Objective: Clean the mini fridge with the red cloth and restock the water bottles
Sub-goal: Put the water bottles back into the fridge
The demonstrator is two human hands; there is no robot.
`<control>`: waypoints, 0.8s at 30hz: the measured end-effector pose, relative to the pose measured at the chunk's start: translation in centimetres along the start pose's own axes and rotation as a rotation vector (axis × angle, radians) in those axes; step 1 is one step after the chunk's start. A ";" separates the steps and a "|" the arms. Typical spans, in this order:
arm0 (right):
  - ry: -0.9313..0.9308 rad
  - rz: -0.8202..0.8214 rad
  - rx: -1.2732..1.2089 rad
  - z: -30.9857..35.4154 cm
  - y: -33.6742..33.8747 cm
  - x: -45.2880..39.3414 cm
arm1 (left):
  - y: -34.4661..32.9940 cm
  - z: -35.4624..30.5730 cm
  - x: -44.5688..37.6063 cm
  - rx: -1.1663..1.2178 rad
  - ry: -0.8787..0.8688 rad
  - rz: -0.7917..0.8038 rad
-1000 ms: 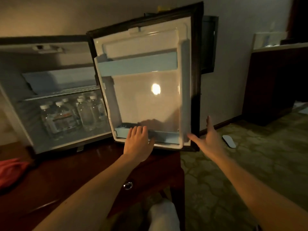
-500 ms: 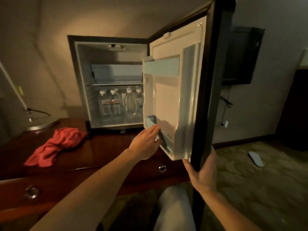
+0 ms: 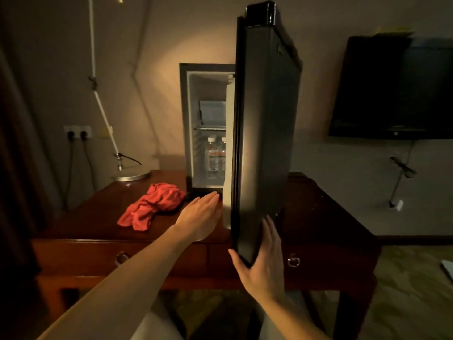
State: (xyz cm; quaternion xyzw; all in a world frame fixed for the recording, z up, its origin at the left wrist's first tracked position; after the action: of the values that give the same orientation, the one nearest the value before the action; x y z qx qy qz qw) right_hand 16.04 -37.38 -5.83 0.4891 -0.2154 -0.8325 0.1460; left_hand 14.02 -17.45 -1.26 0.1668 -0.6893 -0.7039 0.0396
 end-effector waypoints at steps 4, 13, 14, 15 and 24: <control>0.006 0.046 0.061 1.4 -3.9 -1.7 | 0.0 5.5 3.2 0.064 0.176 -0.030; -0.043 0.163 0.219 2.9 -10.9 -5.7 | -0.3 9.9 6.7 0.071 0.292 -0.015; -0.045 0.176 0.234 3.0 -11.5 -6.3 | -0.4 10.1 6.7 0.075 0.296 -0.011; -0.050 0.191 0.248 3.0 -12.1 -6.9 | -0.5 10.3 6.5 0.074 0.294 -0.008; -0.053 0.431 0.316 1.7 -17.6 -11.3 | -0.7 11.1 2.2 0.106 0.226 -0.043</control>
State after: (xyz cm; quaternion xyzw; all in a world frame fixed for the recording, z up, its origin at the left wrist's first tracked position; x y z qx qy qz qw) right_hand 19.36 -16.69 -5.41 0.4265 -0.4457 -0.7508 0.2360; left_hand 8.85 -7.44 -2.44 0.2616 -0.7129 -0.6440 0.0929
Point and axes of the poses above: each hand's wrist, its own x-axis away from the middle knuckle, its own y-axis out of the back of the hand, z = x × y, the point moved 6 cm from there along -x, towards the middle knuckle, and after that the axes turned 11 degrees about z, right-handed, at the moved point
